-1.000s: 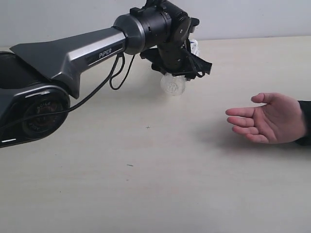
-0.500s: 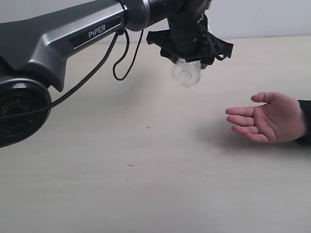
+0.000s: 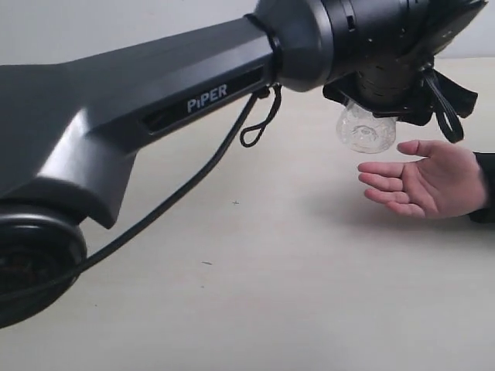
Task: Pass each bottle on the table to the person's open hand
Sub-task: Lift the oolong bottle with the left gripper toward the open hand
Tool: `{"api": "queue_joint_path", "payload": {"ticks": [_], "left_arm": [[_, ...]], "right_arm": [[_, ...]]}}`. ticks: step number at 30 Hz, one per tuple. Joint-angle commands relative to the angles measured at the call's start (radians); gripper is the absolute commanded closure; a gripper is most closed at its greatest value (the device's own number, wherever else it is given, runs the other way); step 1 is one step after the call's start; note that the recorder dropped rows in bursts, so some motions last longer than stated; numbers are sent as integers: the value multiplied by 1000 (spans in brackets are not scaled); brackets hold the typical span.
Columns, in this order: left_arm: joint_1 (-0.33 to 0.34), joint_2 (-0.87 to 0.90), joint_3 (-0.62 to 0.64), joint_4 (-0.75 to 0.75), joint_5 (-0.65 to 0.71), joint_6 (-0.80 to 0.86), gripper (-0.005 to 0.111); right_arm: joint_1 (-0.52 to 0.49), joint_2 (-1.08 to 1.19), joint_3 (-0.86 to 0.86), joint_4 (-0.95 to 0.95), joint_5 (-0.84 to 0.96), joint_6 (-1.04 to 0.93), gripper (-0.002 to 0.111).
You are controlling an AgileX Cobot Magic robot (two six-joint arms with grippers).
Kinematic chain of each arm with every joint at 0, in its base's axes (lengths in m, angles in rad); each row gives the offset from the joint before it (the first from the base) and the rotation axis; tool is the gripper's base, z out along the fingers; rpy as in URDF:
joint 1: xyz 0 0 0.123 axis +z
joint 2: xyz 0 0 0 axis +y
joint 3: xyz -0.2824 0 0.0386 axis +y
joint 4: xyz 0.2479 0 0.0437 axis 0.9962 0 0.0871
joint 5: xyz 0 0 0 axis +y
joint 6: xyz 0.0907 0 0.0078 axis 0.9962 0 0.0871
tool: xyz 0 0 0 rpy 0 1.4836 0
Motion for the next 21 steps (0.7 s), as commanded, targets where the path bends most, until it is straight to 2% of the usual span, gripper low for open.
{"api": "queue_joint_path", "payload": {"ticks": [1,5,9,11,16,19,21], "left_arm": [[-25,-14,1,31,6,-33,107],[-39,-18,1,26,20,-33,107],[-41,-50,5,35,98,21,107],[-43,-97,51,38,99,23,107],[-77,-249,266,98,-13,-30,107],[-79,-371,541,112,-245,-153,107],[-76,-440,716,197,-420,-320,107]], "right_arm": [[1,-4,5,0,-11,-4,108],[1,-4,5,0,-11,-4,108],[1,-4,5,0,-11,-4,108],[1,-4,5,0,-11,-4,108],[1,-4,5,0,-11,-4,108],[1,-4,5,0,-11,-4,108],[1,-4,5,0,-11,-4,108]]}}
